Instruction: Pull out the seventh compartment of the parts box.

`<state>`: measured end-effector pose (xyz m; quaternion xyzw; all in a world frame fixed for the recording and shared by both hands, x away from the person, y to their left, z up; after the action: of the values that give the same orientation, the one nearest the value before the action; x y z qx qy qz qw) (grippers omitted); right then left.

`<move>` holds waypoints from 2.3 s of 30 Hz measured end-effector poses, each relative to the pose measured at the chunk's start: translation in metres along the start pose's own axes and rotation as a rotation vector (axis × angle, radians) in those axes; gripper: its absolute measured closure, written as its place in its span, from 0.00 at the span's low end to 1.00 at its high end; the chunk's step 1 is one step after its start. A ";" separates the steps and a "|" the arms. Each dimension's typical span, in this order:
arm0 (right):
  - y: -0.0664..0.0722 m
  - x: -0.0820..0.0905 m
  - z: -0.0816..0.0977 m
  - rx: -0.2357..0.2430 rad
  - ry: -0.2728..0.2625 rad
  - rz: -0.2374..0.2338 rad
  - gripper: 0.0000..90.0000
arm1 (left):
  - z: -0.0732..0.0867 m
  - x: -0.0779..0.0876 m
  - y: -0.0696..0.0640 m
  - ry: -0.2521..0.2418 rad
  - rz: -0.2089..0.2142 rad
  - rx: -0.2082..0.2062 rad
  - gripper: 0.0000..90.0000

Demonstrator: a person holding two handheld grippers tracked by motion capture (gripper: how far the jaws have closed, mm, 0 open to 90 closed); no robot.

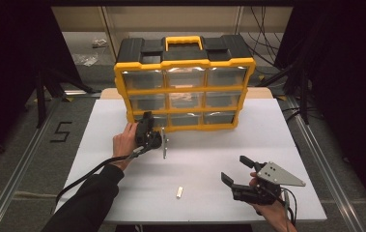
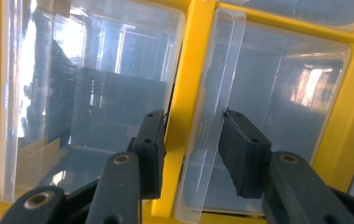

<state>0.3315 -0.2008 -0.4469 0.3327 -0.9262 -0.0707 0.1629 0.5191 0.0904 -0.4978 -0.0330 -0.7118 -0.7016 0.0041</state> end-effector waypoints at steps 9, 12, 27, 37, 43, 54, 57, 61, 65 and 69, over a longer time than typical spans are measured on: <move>0.000 0.000 0.000 -0.001 0.001 -0.001 0.18 | -0.002 0.002 -0.003 -0.018 -0.002 -0.013 0.75; 0.000 0.000 0.000 -0.002 0.000 -0.001 0.18 | -0.002 0.002 -0.003 -0.014 0.001 -0.008 0.76; 0.000 0.000 0.000 -0.002 0.002 -0.001 0.18 | 0.000 0.005 -0.004 -0.026 0.027 -0.032 0.84; -0.001 0.000 0.000 -0.002 0.002 0.000 0.18 | 0.000 0.010 -0.004 -0.031 0.031 -0.054 0.84; 0.000 0.000 0.000 -0.002 0.003 0.000 0.18 | 0.000 0.014 -0.004 -0.037 0.031 -0.069 0.85; 0.000 0.000 0.000 -0.002 0.001 0.001 0.18 | 0.002 0.026 -0.007 -0.044 0.026 -0.085 0.87; 0.000 0.000 0.000 -0.002 0.001 0.000 0.18 | 0.002 0.028 -0.006 -0.047 0.027 -0.090 0.87; 0.000 0.000 0.000 0.001 0.002 0.001 0.18 | 0.002 0.029 -0.006 -0.049 0.021 -0.090 0.88; -0.001 0.000 0.000 -0.003 0.002 0.001 0.18 | 0.001 0.031 -0.006 -0.050 0.021 -0.091 0.88; -0.001 0.001 0.000 -0.002 0.001 0.001 0.18 | 0.001 0.034 -0.006 -0.055 0.019 -0.092 0.88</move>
<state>0.3315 -0.2016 -0.4468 0.3322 -0.9262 -0.0717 0.1636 0.4848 0.0932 -0.5025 -0.0592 -0.6782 -0.7324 -0.0106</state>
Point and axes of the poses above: each handheld gripper's, and its own axes: x roughly backward along the jaws, z roughly out of its underside, y roughly to its left, the point moved 6 cm from there along -x, roughly forward along the jaws, and after that the axes turned 11 degrees about -x, right-handed, at the moved point
